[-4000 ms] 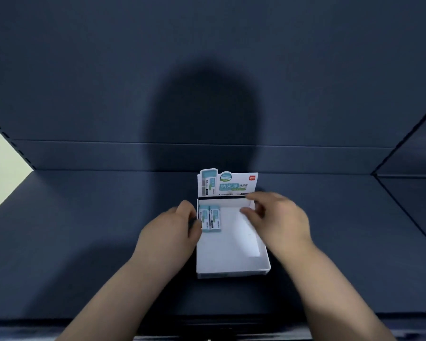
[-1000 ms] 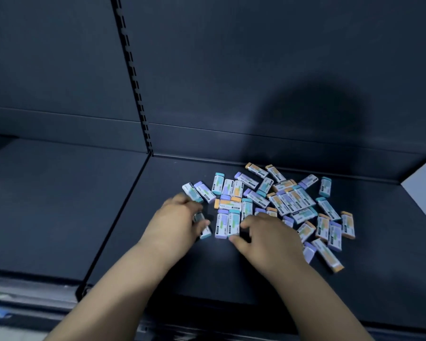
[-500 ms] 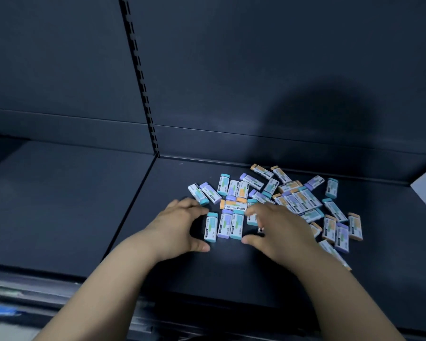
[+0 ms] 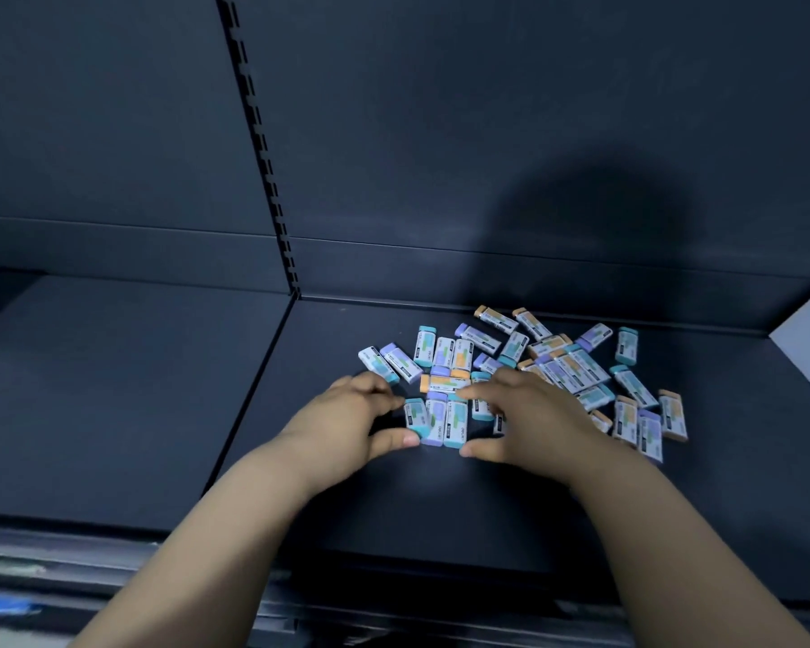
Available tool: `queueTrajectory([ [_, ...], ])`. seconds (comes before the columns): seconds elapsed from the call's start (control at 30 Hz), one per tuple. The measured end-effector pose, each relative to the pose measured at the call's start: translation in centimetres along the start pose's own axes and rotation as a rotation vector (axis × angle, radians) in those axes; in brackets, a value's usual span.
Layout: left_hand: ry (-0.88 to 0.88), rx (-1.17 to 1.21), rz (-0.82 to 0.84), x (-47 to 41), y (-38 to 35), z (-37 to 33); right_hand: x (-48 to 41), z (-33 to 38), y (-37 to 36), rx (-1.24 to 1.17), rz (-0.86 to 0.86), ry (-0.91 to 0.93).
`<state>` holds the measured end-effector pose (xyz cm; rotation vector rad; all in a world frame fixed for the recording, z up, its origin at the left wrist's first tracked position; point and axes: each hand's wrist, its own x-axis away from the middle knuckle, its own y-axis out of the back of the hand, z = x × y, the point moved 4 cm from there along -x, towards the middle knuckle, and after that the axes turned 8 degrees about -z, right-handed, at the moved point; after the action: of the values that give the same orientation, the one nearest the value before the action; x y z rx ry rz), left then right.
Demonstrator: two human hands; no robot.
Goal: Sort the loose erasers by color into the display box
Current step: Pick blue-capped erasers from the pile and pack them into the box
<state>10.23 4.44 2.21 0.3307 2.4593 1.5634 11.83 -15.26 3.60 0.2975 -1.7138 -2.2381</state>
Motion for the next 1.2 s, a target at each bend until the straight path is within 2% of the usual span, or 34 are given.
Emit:
queueTrajectory([
  [0.33,-0.068,-0.116,-0.061,0.2,0.2,-0.5,0.1,-0.4,-0.2,-0.151,0.018,-0.027],
  [0.5,-0.107,-0.018,-0.22,0.5,0.8,-1.0,-0.2,-0.4,-0.3,-0.155,0.009,-0.035],
  [0.67,-0.063,0.091,-0.328,0.5,1.0,-1.4,-0.2,-0.2,-0.2,-0.166,-0.012,-0.042],
  [1.2,-0.084,0.21,-0.297,-1.9,0.4,-1.3,-0.1,0.0,-0.1,-0.296,-0.097,-0.077],
])
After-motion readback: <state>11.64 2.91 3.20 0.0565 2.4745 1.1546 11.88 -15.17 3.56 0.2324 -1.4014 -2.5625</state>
